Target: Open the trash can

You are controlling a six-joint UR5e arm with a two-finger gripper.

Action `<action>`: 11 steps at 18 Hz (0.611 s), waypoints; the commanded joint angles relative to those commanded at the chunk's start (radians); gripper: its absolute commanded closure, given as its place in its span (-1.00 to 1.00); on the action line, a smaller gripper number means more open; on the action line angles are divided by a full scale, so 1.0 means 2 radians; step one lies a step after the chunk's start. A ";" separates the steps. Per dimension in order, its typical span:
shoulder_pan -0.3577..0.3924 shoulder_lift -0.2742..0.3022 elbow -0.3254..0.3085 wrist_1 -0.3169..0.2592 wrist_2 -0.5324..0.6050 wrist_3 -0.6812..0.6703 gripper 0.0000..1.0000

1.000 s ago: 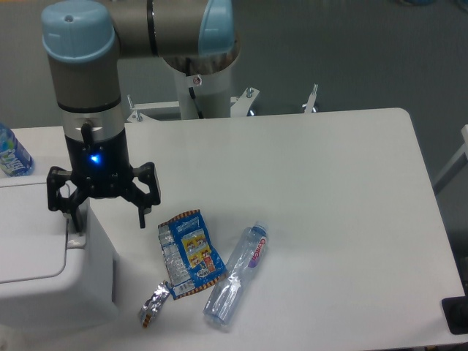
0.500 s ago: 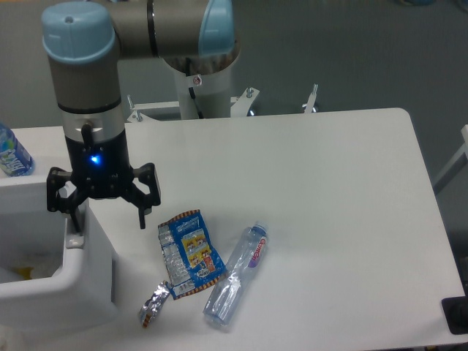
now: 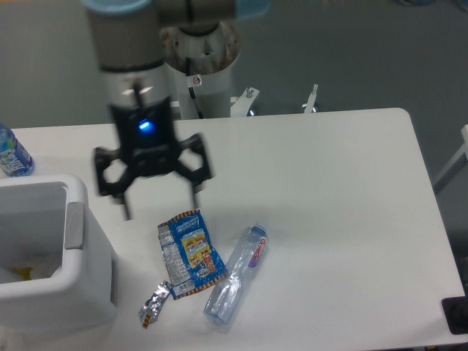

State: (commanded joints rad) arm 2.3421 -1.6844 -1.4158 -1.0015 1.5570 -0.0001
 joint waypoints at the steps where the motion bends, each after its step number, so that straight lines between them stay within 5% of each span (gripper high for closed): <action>1: 0.015 0.005 0.000 -0.012 0.000 0.011 -1.00; 6: 0.053 0.017 -0.002 -0.056 0.000 0.113 -1.00; 11: 0.075 0.017 -0.002 -0.077 0.001 0.121 -1.00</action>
State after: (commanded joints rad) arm 2.4911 -1.6506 -1.4205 -1.1550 1.5585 0.2424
